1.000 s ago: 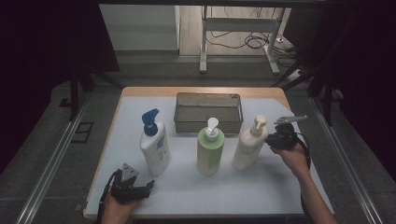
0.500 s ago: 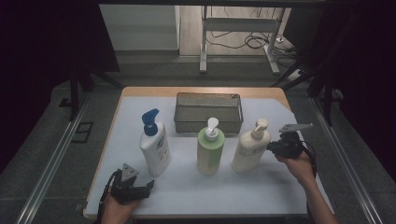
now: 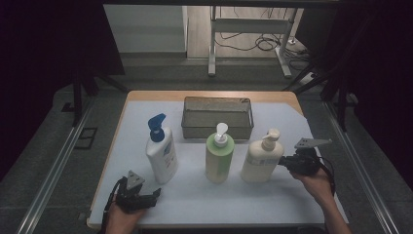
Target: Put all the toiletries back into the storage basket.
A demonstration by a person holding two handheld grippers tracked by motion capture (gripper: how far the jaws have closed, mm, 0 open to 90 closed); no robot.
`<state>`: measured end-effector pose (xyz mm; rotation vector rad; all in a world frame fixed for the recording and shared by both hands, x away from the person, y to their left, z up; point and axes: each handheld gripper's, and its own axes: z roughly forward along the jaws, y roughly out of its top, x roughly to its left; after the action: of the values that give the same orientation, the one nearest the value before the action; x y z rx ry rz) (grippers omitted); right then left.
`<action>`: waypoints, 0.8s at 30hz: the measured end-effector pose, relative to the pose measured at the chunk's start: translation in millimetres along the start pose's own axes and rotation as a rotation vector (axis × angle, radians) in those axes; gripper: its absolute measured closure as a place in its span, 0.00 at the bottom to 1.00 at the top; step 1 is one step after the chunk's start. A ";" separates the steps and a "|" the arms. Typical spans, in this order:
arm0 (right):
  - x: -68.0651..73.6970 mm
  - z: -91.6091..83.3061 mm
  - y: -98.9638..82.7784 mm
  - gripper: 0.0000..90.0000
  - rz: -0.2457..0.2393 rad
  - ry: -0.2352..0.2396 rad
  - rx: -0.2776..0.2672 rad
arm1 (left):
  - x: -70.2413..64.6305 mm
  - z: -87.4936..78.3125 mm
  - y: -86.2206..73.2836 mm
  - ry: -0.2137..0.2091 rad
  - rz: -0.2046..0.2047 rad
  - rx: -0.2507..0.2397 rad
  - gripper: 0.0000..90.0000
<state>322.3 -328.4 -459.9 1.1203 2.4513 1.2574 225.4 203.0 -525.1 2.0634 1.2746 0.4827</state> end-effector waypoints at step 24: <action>24.9 -16.0 -26.2 0.94 -0.021 -0.005 0.005 | -0.1 0.1 0.0 0.000 -0.001 0.000 0.17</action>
<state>283.2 -330.9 -465.1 1.0955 2.4573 1.2411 225.4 202.9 -525.1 2.0627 1.2755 0.4824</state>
